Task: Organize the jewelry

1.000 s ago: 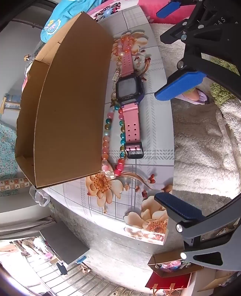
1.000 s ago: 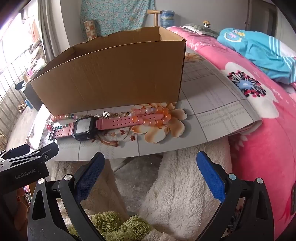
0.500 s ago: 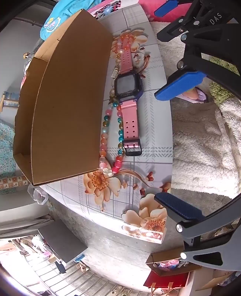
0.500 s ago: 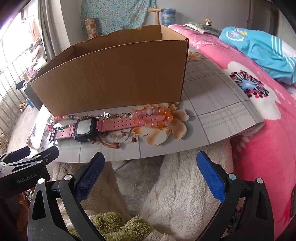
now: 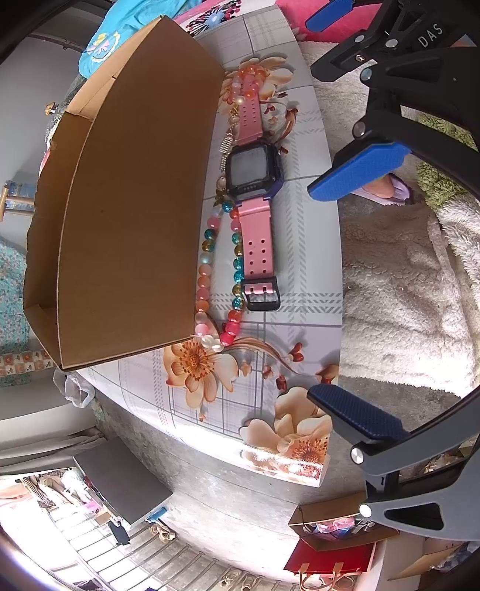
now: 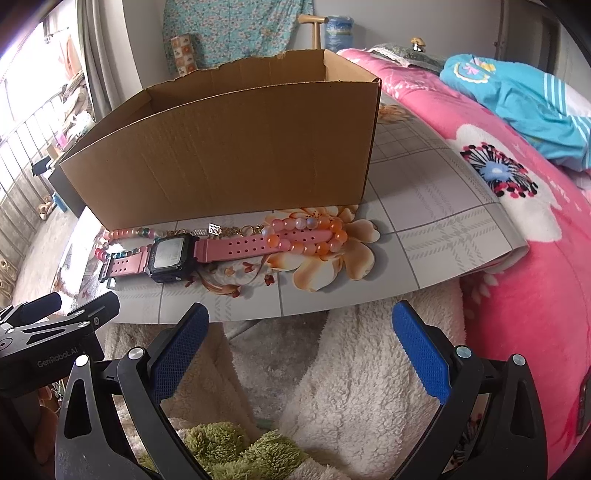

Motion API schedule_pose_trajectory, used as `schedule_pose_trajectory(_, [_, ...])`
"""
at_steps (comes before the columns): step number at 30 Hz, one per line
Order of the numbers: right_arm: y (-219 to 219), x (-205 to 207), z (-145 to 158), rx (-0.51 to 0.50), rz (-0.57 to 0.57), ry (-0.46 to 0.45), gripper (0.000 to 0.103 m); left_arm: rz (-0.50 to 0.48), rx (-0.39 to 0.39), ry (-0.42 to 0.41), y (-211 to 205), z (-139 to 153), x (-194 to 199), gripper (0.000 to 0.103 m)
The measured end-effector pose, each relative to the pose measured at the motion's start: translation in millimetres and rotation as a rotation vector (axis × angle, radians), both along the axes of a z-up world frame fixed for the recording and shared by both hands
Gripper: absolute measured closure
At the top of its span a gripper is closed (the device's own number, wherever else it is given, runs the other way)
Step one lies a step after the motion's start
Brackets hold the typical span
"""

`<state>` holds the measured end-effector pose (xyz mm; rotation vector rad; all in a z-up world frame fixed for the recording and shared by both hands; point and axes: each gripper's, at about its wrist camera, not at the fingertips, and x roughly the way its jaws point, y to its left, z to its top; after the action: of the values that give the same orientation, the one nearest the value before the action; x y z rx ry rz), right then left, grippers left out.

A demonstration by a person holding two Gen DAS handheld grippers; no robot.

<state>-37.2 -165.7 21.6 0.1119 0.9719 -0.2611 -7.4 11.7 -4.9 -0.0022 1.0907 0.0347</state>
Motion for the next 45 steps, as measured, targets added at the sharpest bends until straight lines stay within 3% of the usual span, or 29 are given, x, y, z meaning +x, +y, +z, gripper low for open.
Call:
schedule_pose_trajectory(39, [-1,5,1,0.006,-0.027,-0.002,0.008,0.005,0.017,0.007,-1,-1,1,0.006])
schedule_pose_trajectory(45, [-1,2,7,0.0,-0.009,-0.053,0.008,0.008,0.006,-0.006,9,-4,0,0.006])
